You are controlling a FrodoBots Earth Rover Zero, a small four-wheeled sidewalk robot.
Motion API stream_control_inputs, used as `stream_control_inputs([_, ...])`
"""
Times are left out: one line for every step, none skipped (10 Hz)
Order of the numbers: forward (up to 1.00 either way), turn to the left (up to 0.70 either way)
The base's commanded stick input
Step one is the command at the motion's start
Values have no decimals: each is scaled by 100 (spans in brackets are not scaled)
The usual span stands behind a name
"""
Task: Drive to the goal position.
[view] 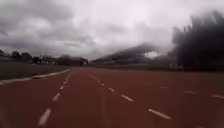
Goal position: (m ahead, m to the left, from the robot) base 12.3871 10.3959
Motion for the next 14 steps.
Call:
stream_control_inputs([70, 0])
stream_control_inputs([70, 0])
stream_control_inputs([70, 0])
stream_control_inputs([70, 0])
stream_control_inputs([70, 0])
stream_control_inputs([70, 0])
stream_control_inputs([70, 0])
stream_control_inputs([70, 0])
stream_control_inputs([70, 0])
stream_control_inputs([70, 0])
stream_control_inputs([70, 0])
stream_control_inputs([70, 0])
stream_control_inputs([70, 0])
stream_control_inputs([70, 0])
